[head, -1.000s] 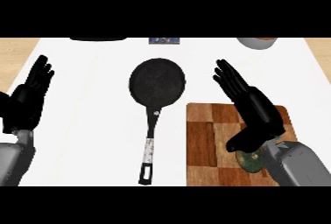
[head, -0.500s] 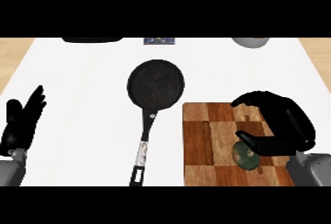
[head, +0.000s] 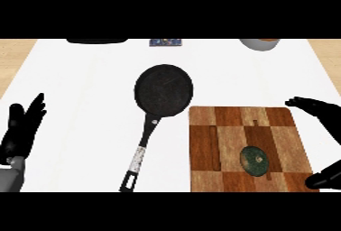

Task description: Pick the squash from the cutting board and place it in the pan

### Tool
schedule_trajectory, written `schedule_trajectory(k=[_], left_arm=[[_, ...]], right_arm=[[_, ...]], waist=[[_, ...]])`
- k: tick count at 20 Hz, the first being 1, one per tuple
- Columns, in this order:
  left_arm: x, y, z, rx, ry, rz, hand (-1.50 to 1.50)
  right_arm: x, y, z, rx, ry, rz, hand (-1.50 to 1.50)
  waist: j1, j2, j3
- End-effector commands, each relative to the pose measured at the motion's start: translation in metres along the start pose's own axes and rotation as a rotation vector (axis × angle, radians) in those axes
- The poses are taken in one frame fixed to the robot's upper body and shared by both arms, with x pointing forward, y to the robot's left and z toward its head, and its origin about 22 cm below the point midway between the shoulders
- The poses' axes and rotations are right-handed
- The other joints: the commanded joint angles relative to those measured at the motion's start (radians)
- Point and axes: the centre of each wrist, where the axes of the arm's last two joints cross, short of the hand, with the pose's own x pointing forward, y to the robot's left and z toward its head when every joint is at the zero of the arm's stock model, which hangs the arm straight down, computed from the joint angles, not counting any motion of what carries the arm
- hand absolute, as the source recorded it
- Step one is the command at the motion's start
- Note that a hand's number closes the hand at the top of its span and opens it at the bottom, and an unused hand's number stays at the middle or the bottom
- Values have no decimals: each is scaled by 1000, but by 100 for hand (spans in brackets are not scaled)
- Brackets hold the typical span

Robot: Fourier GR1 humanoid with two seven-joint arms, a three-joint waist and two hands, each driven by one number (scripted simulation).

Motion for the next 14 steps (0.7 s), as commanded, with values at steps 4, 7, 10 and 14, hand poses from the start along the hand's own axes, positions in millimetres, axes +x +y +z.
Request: schedule_trajectory(k=[4,7,10,14], left_arm=[[-3,-3,5,-3,10,-14,0],[-16,-12,6,-9,17,-9,0],[-8,-14,8,13,21,-5,0],[-2,-3,1,-2,-1,-5,0]], right_arm=[[63,-24,-23,286,142,403,-150],[81,-13,-46,372,201,581,-150],[91,21,-49,474,244,667,-150],[95,29,-62,536,322,826,-150]], waist=[[-1,-8,-3],[5,-4,-4],[-10,-11,-3],[7,-2,-2]])
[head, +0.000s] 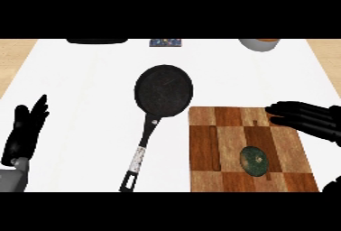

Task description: Pick the squash from the cutting board and place it in the pan

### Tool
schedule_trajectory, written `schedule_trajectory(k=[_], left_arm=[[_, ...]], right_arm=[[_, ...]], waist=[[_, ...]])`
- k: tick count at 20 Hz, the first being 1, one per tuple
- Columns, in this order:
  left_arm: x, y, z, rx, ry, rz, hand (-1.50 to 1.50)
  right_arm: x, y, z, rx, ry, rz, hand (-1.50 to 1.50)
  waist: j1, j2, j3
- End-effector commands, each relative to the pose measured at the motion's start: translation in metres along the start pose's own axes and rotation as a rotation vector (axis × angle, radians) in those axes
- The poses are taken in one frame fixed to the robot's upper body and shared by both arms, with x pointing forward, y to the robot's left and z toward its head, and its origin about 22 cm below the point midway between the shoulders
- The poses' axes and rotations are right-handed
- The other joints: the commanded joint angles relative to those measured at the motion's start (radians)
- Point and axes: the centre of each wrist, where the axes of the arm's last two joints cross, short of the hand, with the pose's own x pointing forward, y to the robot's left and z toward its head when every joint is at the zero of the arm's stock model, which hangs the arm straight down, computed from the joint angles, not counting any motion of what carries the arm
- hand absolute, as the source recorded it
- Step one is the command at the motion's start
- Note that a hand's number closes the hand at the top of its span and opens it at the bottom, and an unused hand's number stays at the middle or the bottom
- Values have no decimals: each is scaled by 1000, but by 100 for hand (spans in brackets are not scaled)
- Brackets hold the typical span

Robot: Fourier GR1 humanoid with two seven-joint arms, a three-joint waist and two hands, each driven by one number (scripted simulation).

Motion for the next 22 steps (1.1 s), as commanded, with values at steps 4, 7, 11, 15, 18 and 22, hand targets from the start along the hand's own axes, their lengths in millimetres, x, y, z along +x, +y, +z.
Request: schedule_trajectory(k=[4,7,11,15,18,22], left_arm=[[8,-5,-1,-4,3,-2,0],[4,13,3,-3,-13,-15,0],[10,3,-4,2,-4,-2,0],[20,-6,-12,-21,-3,3,0],[0,1,0,-15,-1,-4,0],[1,-1,12,-16,-2,-10,0]], right_arm=[[25,43,-25,153,111,213,-150],[26,48,-20,222,163,227,-150],[25,78,-16,244,169,242,-150],[11,82,-19,217,179,260,-150],[2,101,-15,222,219,311,-150],[-3,105,-26,246,232,321,-150]], waist=[[7,4,2],[7,3,2],[-2,3,2],[-2,4,2],[0,3,2],[5,3,2]])
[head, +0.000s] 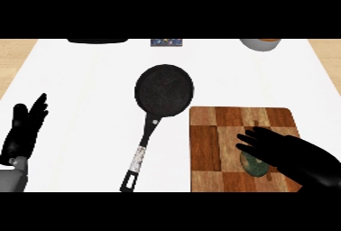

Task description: Pick the squash from the cutting board and place it in the pan

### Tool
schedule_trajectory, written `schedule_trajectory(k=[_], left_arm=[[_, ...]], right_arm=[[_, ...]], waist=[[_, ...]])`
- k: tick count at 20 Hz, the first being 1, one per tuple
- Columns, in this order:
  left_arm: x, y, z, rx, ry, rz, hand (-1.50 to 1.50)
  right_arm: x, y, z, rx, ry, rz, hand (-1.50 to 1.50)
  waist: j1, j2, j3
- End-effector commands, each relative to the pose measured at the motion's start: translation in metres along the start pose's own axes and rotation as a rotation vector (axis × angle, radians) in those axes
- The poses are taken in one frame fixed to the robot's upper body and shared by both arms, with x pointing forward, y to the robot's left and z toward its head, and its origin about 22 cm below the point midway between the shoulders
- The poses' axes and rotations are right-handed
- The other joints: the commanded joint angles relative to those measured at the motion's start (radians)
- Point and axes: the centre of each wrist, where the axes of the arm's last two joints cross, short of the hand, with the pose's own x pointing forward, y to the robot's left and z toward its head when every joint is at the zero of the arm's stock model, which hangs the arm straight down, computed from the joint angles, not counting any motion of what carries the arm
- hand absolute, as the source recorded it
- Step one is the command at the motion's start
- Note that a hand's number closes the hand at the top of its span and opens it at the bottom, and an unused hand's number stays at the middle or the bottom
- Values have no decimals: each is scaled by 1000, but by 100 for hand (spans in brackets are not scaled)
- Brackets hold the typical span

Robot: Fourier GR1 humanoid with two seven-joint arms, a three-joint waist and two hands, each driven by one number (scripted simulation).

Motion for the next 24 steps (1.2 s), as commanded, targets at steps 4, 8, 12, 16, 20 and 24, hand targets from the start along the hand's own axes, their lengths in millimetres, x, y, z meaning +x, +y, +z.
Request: schedule_trajectory(k=[4,8,12,16,20,24], left_arm=[[8,18,-4,1,4,18,0],[16,8,-9,-14,-6,12,0],[1,-8,-6,0,7,8,0],[-15,5,-4,6,3,4,0],[-14,3,-2,14,5,-2,0],[-8,-10,-5,12,-7,1,0]], right_arm=[[-21,17,-12,24,14,11,-150],[-10,15,-23,48,10,9,-150],[5,44,-29,35,0,29,-150],[9,30,-23,43,9,17,-150],[3,45,-45,53,21,20,-150],[-9,46,-57,60,48,45,-150]], waist=[[2,1,0],[1,1,0],[-1,1,0],[-2,0,0],[1,1,0],[2,1,0]])
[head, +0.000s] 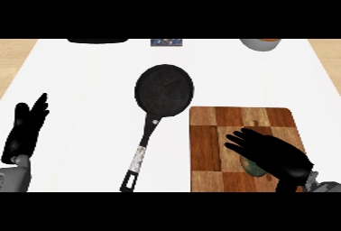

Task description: Pick the squash from the cutting board and place it in the pan

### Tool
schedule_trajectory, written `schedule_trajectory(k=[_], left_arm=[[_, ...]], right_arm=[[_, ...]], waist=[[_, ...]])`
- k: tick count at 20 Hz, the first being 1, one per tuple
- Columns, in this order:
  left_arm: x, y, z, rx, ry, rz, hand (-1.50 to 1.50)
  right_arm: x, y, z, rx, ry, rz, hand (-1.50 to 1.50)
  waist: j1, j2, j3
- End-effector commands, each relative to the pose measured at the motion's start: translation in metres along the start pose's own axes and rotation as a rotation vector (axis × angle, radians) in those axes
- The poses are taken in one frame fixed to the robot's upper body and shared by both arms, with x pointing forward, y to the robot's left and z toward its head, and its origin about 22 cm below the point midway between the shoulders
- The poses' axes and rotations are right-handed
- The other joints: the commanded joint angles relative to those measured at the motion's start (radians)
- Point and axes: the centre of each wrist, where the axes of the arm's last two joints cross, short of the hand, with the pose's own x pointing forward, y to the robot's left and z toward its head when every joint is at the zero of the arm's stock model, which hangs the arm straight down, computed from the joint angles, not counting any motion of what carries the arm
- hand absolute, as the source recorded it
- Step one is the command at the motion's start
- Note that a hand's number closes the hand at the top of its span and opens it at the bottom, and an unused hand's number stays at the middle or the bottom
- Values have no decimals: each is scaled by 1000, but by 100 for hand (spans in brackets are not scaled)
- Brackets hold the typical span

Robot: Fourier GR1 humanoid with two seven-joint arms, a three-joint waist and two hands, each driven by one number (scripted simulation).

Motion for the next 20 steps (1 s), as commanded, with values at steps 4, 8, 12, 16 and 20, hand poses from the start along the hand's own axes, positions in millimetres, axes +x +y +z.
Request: schedule_trajectory(k=[4,8,12,16,20], left_arm=[[7,15,-11,-7,-8,-2,0],[4,-2,5,3,7,-2,0],[15,-3,0,2,7,6,0],[8,9,8,-9,7,-21,0],[-21,-10,9,-15,4,18,0]], right_arm=[[-10,8,-18,7,39,39,-150],[-21,24,-17,-46,-50,112,150],[-7,16,-15,-112,-25,151,150],[-27,19,-30,-108,-29,136,150],[-26,10,-2,-148,-42,63,150]], waist=[[-1,0,0],[2,1,1],[-2,0,0],[3,0,0],[-2,0,0]])
